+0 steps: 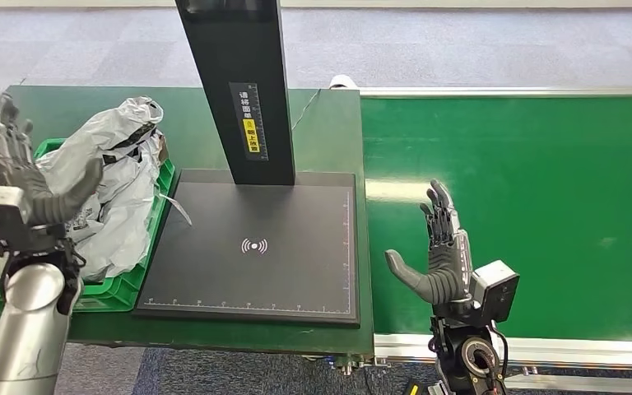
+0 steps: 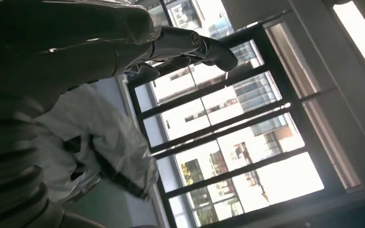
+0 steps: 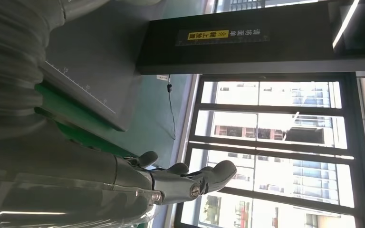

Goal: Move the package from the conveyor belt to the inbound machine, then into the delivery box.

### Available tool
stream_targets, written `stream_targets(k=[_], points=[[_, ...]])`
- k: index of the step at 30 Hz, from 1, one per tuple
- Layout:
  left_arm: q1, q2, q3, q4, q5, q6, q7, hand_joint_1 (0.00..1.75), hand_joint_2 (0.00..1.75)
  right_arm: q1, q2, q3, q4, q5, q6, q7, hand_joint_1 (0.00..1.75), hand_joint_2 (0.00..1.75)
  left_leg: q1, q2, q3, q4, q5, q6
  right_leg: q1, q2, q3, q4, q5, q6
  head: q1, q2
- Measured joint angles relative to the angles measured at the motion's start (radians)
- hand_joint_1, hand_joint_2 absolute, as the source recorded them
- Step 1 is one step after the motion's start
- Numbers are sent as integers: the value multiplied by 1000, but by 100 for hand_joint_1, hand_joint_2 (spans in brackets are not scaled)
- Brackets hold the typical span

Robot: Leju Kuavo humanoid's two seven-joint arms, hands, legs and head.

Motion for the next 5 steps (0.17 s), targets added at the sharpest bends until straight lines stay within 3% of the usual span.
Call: stream_targets(k=[5], points=[[147,-69,-63,-13,104,-129,-109,0,175,1,0,6,4,-7,20,6,0,175,-1,0,0,0,-1,1,-1,0,0,0,0,0,0,0]])
